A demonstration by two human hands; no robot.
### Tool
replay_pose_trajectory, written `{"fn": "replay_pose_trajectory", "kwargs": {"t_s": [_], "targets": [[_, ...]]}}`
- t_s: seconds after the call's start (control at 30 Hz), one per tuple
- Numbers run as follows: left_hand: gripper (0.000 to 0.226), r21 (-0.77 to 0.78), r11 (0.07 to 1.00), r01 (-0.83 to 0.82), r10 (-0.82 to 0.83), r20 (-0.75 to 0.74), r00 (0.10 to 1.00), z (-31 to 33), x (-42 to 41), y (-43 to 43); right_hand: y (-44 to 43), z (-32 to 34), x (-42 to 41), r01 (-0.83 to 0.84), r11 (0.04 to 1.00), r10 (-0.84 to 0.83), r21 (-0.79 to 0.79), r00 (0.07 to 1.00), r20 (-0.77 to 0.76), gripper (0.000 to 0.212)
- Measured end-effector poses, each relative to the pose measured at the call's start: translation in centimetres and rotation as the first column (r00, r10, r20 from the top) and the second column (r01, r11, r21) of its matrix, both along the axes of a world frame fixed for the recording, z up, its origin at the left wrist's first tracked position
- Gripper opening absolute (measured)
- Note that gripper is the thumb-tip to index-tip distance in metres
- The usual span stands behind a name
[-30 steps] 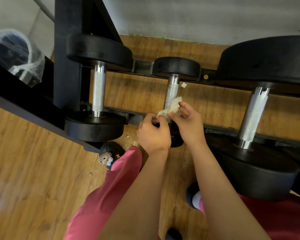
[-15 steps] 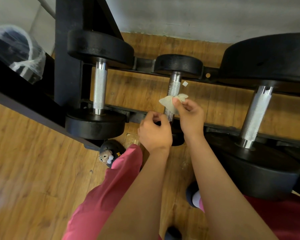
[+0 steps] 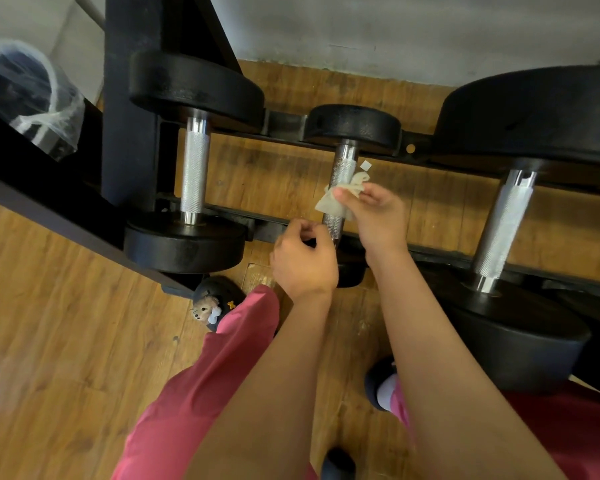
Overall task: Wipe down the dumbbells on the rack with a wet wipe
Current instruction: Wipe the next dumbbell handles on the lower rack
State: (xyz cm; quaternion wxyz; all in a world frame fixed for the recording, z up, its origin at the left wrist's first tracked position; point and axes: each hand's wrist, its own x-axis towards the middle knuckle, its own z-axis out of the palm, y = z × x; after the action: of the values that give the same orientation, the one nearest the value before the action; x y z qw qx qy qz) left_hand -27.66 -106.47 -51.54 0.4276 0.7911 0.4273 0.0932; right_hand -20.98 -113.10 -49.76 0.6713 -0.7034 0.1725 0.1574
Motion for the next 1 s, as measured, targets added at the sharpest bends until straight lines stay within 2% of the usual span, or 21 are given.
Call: {"fn": "replay_pose_trajectory", "kwargs": {"t_s": [0.1, 0.3, 0.43, 0.53, 0.6, 0.7, 0.8, 0.9, 1.0], "targets": [[0.022, 0.005, 1.0, 0.003, -0.003, 0.004, 1.0, 0.1, -0.1, 0.0, -0.6, -0.5, -0.7, 0.042, 0.998, -0.041, -0.05, 0.999, 0.014, 0.007], [0.021, 0.011, 1.0, 0.004, -0.004, 0.023, 1.0, 0.2, 0.2, 0.0, -0.4, 0.4, 0.4, -0.068, 0.996, 0.069, -0.062, 0.998, 0.005, 0.021], [0.048, 0.024, 1.0, 0.01, -0.011, 0.044, 0.999, 0.0, 0.0, 0.1, -1.2, -0.4, -0.9, -0.035, 0.995, 0.036, -0.09, 0.999, 0.008, 0.016], [0.06, -0.003, 0.999, 0.037, -0.037, 0.061, 0.997, -0.1, -0.1, 0.4, -0.9, 0.0, -0.6, -0.119, 0.989, 0.117, -0.091, 0.993, -0.032, 0.014], [0.058, -0.026, 0.997, 0.066, -0.064, 0.076, 0.995, -0.1, -0.1, 0.5, -0.9, 0.2, -0.6, -0.17, 0.979, 0.167, -0.112, 0.985, -0.04, 0.012], [0.047, -0.075, 0.993, 0.091, -0.083, 0.112, 0.99, -0.1, -0.5, 0.8, -1.4, -0.4, -1.5, -0.153, 0.968, 0.146, -0.198, 0.988, -0.05, 0.012], [0.04, -0.117, 0.992, 0.049, -0.031, 0.15, 0.988, -0.4, -0.8, 0.7, -1.7, -0.6, -1.6, -0.146, 0.966, 0.125, -0.212, 0.986, -0.111, 0.023], [0.043, -0.136, 0.987, -0.085, 0.101, 0.118, 0.988, -0.7, -0.8, 0.2, -1.2, -0.4, -1.6, -0.222, 0.961, 0.197, -0.167, 0.968, -0.154, 0.017], [0.049, -0.154, 0.98, -0.127, 0.146, 0.114, 0.983, -0.8, -0.6, 0.0, -1.3, -0.4, -2.2, -0.221, 0.942, 0.193, -0.253, 0.972, -0.132, 0.016]]}}
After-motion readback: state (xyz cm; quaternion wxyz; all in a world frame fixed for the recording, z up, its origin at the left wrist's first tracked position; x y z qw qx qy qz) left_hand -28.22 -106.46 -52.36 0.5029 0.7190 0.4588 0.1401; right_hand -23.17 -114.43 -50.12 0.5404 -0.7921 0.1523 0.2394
